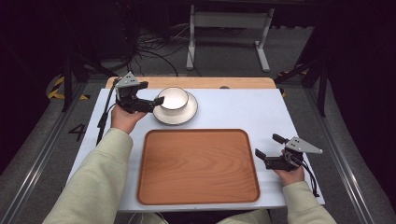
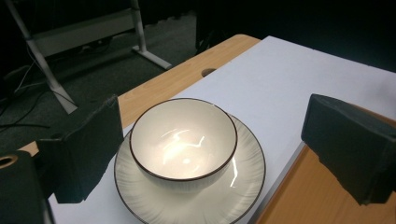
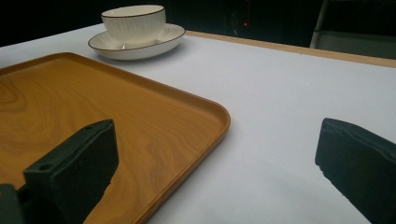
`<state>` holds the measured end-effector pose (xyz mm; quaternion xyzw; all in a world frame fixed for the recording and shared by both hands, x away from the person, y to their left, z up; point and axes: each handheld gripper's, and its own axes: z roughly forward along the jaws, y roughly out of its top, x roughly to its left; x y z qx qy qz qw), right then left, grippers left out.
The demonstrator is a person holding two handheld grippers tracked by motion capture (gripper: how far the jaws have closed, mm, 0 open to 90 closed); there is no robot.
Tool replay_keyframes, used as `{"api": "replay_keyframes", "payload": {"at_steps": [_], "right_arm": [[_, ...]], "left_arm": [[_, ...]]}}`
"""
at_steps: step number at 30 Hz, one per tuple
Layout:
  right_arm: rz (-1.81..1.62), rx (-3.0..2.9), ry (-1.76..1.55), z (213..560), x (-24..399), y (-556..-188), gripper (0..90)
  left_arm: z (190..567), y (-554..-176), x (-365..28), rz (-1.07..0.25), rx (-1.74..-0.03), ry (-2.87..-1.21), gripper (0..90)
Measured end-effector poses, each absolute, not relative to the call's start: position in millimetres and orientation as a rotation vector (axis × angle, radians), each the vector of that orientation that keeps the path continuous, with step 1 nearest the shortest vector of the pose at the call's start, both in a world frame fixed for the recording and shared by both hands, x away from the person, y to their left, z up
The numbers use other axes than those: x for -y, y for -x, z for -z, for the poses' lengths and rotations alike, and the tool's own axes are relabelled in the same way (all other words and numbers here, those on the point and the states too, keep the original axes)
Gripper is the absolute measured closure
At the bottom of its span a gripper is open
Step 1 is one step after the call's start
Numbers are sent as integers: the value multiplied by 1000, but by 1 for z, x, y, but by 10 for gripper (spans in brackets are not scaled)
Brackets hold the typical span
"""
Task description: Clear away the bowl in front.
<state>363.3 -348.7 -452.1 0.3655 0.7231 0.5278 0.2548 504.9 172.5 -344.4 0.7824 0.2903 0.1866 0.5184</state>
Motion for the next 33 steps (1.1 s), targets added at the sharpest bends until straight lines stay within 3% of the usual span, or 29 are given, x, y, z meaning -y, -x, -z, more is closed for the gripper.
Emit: {"api": "replay_keyframes", "payload": {"at_steps": [18,33], "right_arm": [[-1380,-2024,-963,453,342,-363,4],[-1445,-2018,-1006,452,346,-363,20]], "left_arm": [[350,-534,-141,-376,-621,-2113,170],[373,-549,-120,-418,-622,-2254,245]]}}
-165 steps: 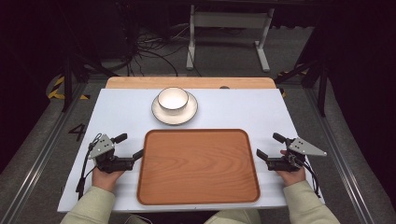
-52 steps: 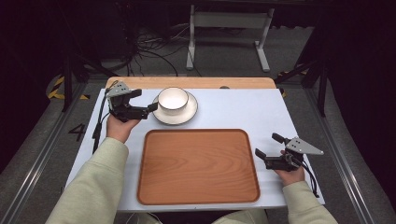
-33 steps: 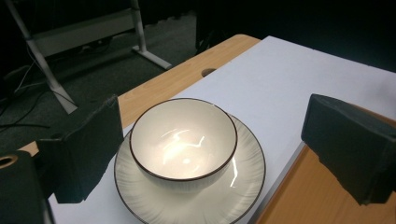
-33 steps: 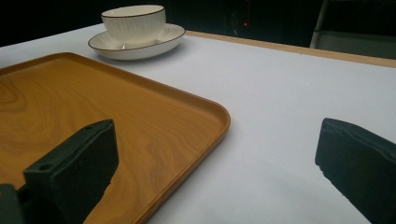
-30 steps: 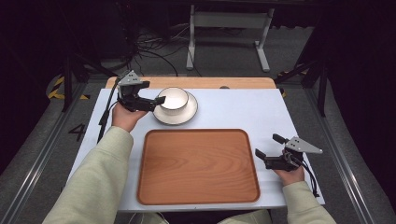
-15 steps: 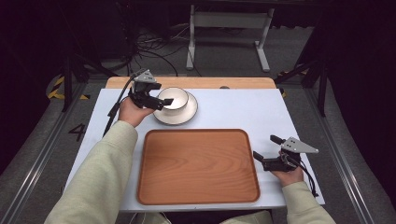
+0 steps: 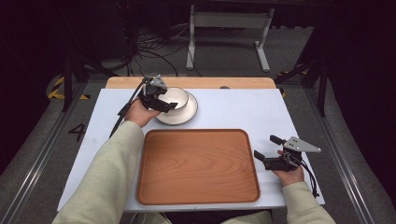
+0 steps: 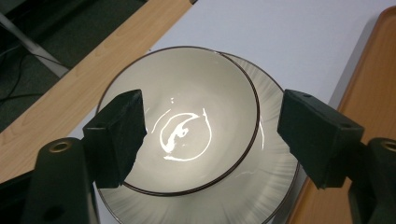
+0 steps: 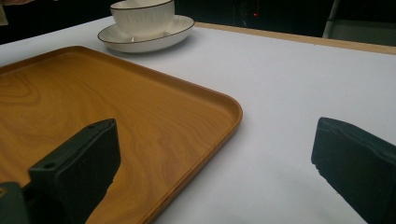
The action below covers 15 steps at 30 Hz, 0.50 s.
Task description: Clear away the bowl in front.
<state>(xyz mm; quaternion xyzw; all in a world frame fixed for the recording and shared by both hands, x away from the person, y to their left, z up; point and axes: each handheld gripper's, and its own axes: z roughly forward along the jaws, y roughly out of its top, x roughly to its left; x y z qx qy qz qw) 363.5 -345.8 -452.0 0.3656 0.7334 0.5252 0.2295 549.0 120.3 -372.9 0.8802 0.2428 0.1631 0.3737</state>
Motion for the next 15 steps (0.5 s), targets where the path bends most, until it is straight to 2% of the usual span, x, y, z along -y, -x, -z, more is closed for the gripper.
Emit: {"api": "replay_keyframes", "payload": {"at_steps": [3,13,15], "right_arm": [[-1448,-2019,-1002,452,346,-364,20],[-1441,-2032,-1015,453,345,-364,27],[-1435,-2036,-1009,453,345,-365,31]], "left_arm": [[377,-550,-118,-397,-615,-2277,245],[390,-552,-105,-362,-586,-2364,329],[391,-552,-101,-376,-580,-2376,378]]}}
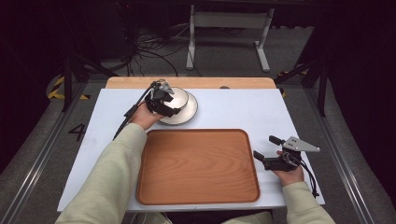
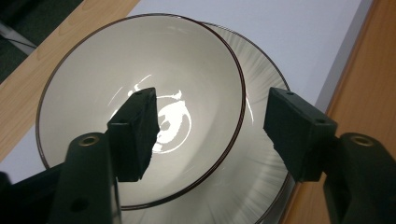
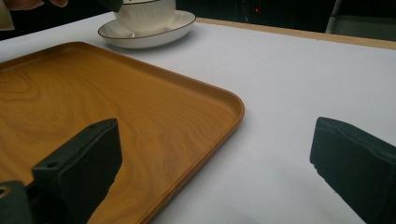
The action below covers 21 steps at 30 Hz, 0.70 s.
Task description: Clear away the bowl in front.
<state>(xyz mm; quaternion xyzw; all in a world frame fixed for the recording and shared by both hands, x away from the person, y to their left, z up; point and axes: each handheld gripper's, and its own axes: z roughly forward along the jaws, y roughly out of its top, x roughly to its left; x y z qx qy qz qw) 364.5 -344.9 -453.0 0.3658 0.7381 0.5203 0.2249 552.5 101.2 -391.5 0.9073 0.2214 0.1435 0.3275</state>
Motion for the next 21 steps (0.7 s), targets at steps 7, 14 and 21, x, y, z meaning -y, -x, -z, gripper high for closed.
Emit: {"api": "replay_keyframes", "payload": {"at_steps": [7,14,21], "right_arm": [[-1443,-2042,-1010,453,345,-365,41],[-1452,-2047,-1012,453,345,-365,43],[-1460,-2050,-1013,453,346,-365,43]], "left_arm": [[397,-551,-92,-416,-574,-2412,495],[397,-550,-81,-446,-555,-2470,639],[398,-549,-64,-469,-475,-2581,710]]}}
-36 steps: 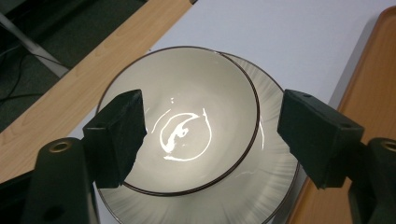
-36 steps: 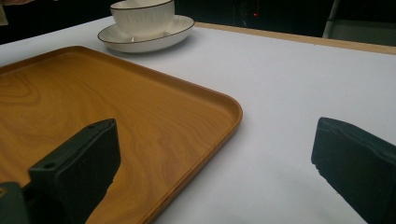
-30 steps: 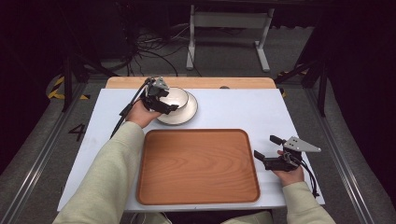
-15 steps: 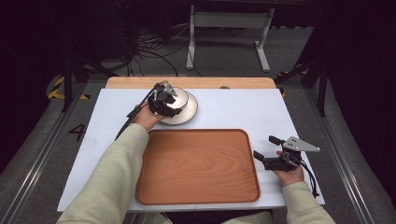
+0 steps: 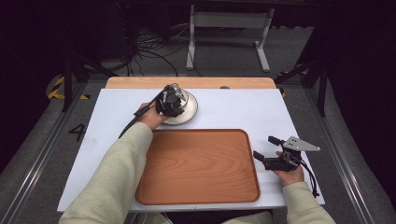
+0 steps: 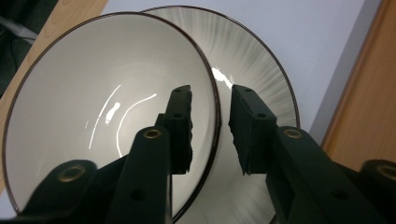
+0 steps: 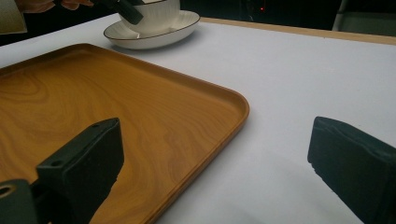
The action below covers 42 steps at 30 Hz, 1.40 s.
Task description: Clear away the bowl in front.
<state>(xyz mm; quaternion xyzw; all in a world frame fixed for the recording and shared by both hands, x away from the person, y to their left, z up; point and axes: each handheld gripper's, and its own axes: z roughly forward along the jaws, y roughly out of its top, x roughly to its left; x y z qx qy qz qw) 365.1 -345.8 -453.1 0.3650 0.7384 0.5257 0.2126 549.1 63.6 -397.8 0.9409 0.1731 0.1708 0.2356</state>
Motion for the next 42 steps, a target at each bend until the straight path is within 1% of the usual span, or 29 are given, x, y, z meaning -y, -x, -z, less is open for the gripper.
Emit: {"api": "replay_keyframes", "payload": {"at_steps": [5,6,9,10,14,22,31,33,42], "right_arm": [[-1465,-2049,-1015,453,346,-365,42],[-1467,-2051,-1015,453,346,-365,43],[-1468,-2052,-1015,453,346,-365,42],[-1467,-2051,-1015,453,346,-365,42],[-1465,-2051,-1014,453,346,-365,42],[-1463,-2052,-1014,453,346,-365,42],[-1469,-2050,-1014,453,346,-365,42],[-1467,-2051,-1015,453,346,-365,42],[-1471,-2051,-1014,453,346,-365,42]], "left_arm": [[403,-550,-55,-489,-468,-2655,733],[404,-551,-54,-500,-467,-2675,754],[405,-552,-54,-509,-482,-2679,778],[406,-552,-54,-521,-477,-2692,807],[405,-552,-53,-516,-463,-2707,819],[406,-551,-51,-543,-444,-2714,822],[404,-548,-49,-544,-441,-2720,823],[401,-546,-48,-560,-429,-2723,823],[386,-536,-49,-549,-402,-2693,823]]}}
